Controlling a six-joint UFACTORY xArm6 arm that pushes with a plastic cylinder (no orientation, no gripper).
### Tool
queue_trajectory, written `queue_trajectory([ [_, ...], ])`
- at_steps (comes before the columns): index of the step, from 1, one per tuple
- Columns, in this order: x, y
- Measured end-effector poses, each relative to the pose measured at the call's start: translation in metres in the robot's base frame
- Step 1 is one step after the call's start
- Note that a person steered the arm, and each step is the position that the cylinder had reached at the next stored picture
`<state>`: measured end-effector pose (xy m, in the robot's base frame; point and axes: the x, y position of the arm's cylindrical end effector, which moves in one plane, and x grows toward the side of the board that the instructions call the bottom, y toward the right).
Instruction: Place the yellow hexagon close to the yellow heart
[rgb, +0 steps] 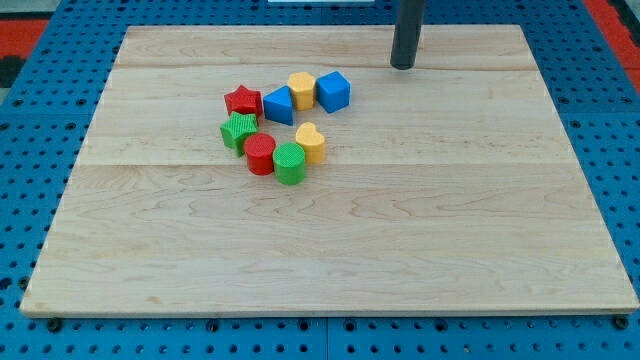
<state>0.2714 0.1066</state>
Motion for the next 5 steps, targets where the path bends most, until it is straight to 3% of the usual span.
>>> queue_trajectory([
  [2, -0.022, -0.078],
  [3, 0.009, -0.121],
  [4, 0.07, -0.129],
  [5, 0.1, -0.089],
])
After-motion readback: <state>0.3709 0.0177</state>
